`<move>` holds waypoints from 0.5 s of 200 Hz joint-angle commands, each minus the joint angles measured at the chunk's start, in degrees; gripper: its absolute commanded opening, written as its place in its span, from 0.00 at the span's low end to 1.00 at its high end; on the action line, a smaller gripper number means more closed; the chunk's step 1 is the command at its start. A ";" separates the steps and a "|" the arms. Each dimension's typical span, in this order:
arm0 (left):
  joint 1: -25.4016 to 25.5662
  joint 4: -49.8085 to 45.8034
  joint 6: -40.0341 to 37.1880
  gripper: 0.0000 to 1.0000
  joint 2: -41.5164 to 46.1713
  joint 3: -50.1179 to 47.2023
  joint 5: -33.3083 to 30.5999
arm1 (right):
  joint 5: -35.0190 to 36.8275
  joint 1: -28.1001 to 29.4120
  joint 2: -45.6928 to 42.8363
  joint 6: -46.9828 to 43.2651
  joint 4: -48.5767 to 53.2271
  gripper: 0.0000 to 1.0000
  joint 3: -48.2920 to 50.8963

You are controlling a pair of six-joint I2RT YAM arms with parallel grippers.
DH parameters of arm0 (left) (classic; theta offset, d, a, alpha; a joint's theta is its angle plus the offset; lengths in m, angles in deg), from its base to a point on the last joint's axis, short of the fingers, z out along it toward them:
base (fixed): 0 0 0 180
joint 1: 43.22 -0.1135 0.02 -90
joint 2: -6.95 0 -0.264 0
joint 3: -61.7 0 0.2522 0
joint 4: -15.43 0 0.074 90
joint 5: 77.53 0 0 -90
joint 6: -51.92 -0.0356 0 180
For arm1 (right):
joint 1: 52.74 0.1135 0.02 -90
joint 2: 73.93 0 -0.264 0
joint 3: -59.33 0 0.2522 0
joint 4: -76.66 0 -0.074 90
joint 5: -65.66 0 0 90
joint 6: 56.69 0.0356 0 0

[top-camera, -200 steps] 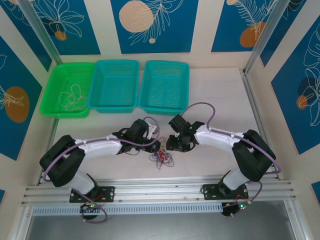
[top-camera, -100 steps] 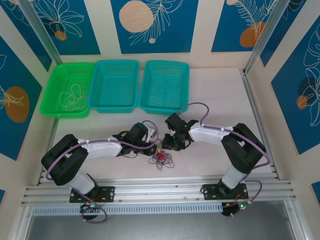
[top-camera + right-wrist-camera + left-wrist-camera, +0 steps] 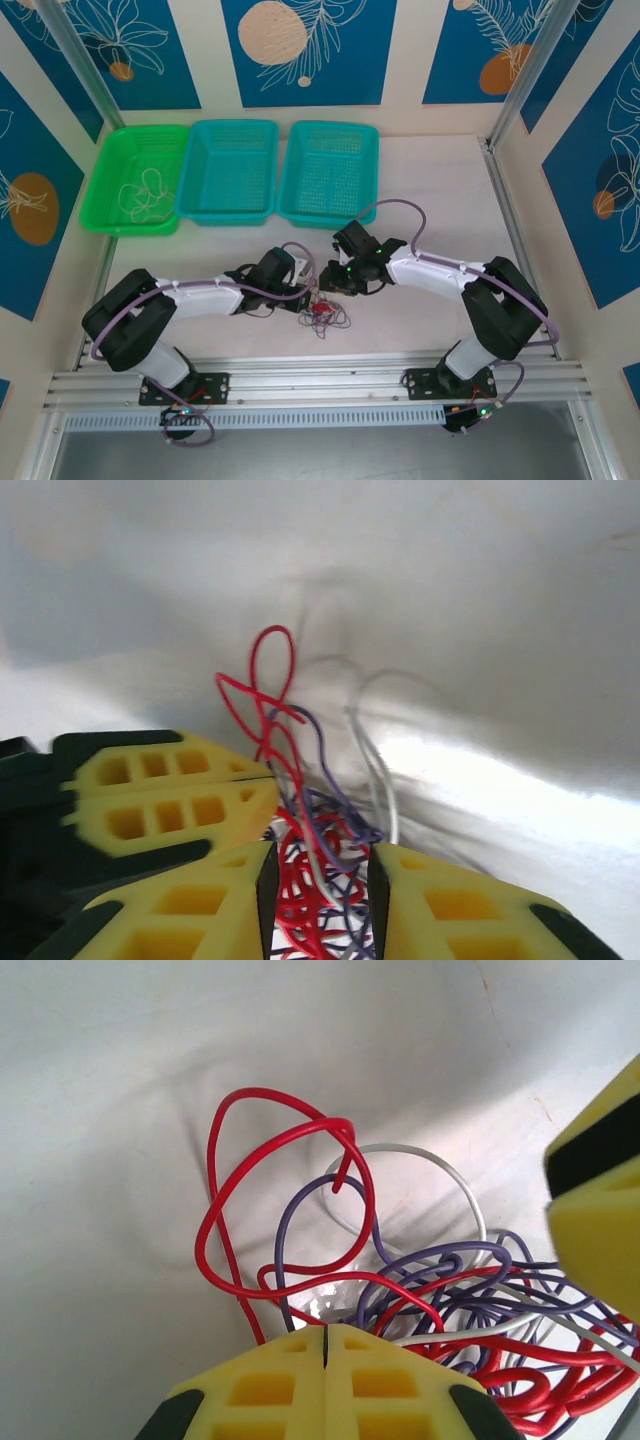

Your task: Untangle the cables

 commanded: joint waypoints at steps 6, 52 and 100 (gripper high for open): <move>0.43 -1.29 -0.29 0.00 0.82 -1.31 -2.03 | -1.16 0.63 1.49 0.37 -0.28 0.31 1.49; 0.43 -1.39 -0.52 0.00 2.32 -2.23 -2.73 | 4.92 0.95 1.63 2.03 1.14 0.30 3.08; 0.44 -1.29 -1.22 0.00 2.27 -2.28 -2.03 | 4.43 0.80 1.66 1.98 -1.28 0.32 2.55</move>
